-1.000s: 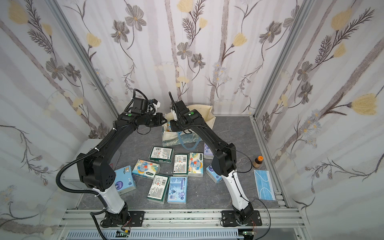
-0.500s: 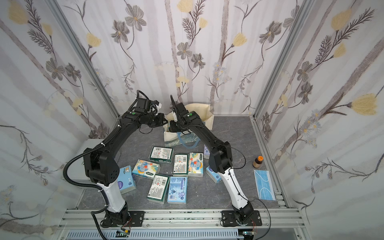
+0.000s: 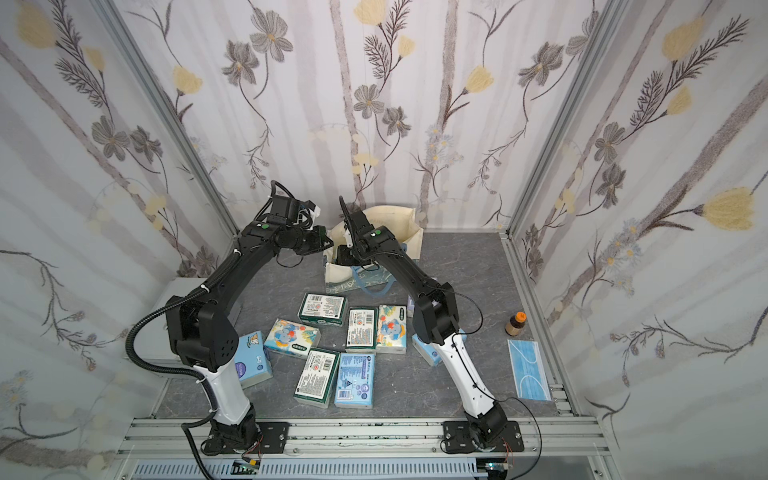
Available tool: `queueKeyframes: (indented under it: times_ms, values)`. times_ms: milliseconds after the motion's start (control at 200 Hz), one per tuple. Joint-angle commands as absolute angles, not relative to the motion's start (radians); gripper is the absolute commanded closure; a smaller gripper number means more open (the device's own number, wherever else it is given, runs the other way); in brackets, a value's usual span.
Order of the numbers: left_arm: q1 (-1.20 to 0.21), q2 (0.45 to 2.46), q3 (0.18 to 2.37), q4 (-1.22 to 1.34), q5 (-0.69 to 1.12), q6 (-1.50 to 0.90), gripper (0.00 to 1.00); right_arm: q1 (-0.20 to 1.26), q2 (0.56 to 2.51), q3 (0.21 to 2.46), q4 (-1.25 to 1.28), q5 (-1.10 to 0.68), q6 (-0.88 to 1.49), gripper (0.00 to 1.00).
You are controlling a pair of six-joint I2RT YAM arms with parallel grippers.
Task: Put tissues into the canvas bag
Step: Place the pack of facial tissues in the canvas bag.
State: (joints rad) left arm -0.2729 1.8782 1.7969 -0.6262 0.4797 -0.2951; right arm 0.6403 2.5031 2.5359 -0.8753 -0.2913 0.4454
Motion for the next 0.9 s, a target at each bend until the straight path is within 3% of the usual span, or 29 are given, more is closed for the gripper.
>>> queueKeyframes:
  times_ms: [0,90,150,340,440,500,615,779,894]
  values:
    - [-0.274,1.879,1.802,-0.614,0.514,-0.301,1.0,0.641,2.501,2.544,-0.823,-0.377,0.451,0.44]
    - [-0.273,1.879,1.802,-0.617,0.511,-0.299,1.0,0.642,2.477,2.544,-0.82,-0.387,0.432,0.26]
    - [-0.272,1.882,1.803,-0.618,0.506,-0.297,1.0,0.64,2.448,2.545,-0.818,-0.378,0.418,0.2]
    - [-0.27,1.884,1.811,-0.644,0.461,-0.271,1.0,0.597,2.302,2.565,-0.846,-0.36,0.402,0.18]
    - [-0.264,1.884,1.813,-0.65,0.445,-0.265,0.94,0.569,2.194,2.564,-0.896,-0.34,0.364,0.18]
    - [-0.26,1.886,1.813,-0.653,0.441,-0.262,0.86,0.559,2.131,2.561,-0.937,-0.332,0.334,0.18]
    - [-0.25,1.885,1.807,-0.654,0.422,-0.257,0.54,0.557,1.992,2.471,-0.995,-0.324,0.284,0.18]
    - [-0.233,1.853,1.798,-0.63,0.442,-0.288,0.3,0.579,1.673,1.976,-0.855,-0.342,0.306,0.18]
    - [-0.244,1.772,1.784,-0.602,0.438,-0.304,0.25,0.612,1.453,1.617,-0.759,-0.328,0.362,0.18]
